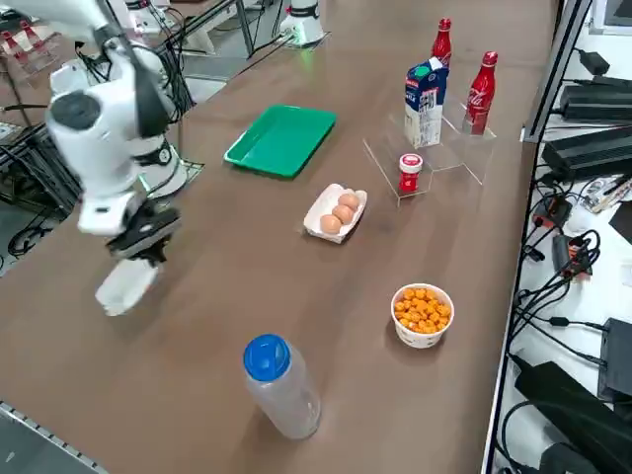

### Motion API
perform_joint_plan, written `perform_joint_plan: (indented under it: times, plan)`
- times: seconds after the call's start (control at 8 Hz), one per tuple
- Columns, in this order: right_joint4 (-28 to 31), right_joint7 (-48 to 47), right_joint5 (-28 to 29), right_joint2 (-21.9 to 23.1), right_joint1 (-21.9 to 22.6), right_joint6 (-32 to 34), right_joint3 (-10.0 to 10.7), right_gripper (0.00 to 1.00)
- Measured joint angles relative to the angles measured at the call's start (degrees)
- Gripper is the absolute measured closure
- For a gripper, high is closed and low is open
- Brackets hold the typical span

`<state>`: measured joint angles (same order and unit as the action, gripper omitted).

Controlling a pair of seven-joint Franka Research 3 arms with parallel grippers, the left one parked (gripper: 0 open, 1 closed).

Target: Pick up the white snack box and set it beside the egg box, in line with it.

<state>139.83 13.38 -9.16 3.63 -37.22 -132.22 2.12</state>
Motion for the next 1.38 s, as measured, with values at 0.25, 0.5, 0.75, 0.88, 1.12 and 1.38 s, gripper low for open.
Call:
perform_joint_plan:
  times: [0.25,0.5,0.75,0.88,1.12,1.38]
  plan:
    - [-7.42,-0.23,0.21,-3.71,10.5,0.47,-0.34,0.98]
    - [-17.71,-0.76,0.27,-13.18,20.03,0.55,-0.5,0.98]
    - [-27.69,-3.67,0.3,-24.24,25.08,0.7,-0.45,0.98]
    - [-31.24,-6.4,0.23,-29.06,26.31,0.94,-0.38,0.98]
    - [-34.2,-8.82,0.18,-34.19,27.01,2.01,-0.09,0.98]
    - [-34.42,-10.44,0.17,-34.86,27.01,4.62,0.4,0.98]
